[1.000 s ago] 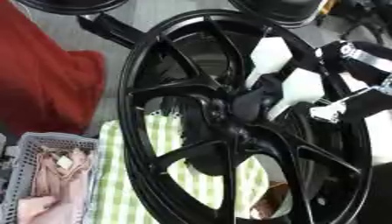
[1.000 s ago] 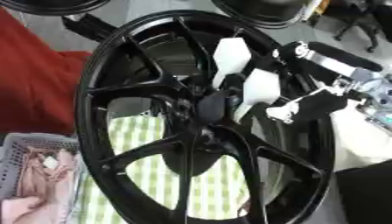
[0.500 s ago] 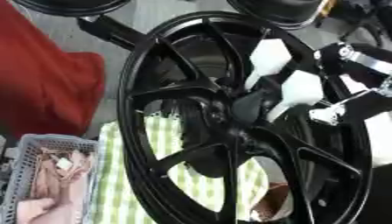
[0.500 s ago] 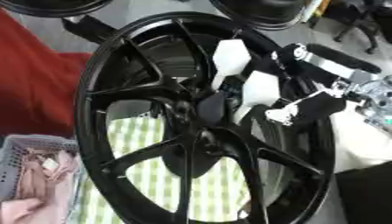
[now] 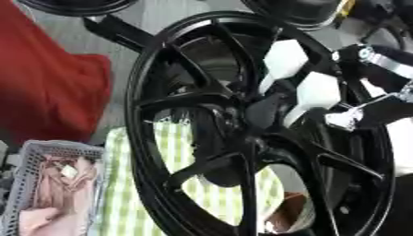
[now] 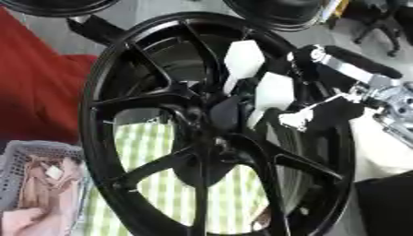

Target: Pull the pin out of the wheel hub.

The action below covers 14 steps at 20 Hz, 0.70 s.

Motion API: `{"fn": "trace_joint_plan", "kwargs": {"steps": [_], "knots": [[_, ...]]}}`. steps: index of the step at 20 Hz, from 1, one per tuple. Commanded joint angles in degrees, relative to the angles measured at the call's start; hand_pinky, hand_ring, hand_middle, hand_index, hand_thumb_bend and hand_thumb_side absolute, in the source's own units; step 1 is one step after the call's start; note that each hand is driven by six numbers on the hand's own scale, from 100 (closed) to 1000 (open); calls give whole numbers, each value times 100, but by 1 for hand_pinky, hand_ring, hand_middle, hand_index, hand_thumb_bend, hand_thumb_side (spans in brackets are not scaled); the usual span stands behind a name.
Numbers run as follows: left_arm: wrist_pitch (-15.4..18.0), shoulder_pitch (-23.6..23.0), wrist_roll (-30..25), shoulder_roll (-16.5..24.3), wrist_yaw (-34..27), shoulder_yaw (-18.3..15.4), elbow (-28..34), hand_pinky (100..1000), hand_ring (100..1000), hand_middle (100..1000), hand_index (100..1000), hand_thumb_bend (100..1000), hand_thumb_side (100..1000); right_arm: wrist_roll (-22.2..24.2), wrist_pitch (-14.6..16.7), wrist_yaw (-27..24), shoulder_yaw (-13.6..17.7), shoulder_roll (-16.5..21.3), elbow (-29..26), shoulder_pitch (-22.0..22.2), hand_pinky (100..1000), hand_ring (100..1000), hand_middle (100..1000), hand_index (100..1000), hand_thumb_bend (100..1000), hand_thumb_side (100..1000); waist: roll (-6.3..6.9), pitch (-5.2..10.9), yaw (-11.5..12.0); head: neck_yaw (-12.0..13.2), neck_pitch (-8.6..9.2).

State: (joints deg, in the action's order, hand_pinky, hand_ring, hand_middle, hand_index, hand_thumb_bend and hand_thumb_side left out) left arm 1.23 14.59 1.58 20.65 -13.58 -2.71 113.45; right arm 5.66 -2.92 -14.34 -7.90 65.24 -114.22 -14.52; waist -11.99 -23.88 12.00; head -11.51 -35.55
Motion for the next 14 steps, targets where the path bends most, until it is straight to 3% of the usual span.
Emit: {"fn": "trace_joint_plan", "kwargs": {"steps": [1, 14], "knots": [[1, 1, -10, 35, 18, -23, 114, 1000, 668, 635, 852, 100, 709, 111, 96, 68, 160, 182, -37, -8, 306, 407, 100, 246, 280, 100, 32, 143, -9, 16, 99], [-13, -50, -2, 55, 0, -43, 114, 1000, 668, 635, 852, 100, 710, 382, 130, -213, 482, 377, -37, -108, 292, 404, 100, 232, 303, 100, 11, 230, -73, 89, 126]]}}
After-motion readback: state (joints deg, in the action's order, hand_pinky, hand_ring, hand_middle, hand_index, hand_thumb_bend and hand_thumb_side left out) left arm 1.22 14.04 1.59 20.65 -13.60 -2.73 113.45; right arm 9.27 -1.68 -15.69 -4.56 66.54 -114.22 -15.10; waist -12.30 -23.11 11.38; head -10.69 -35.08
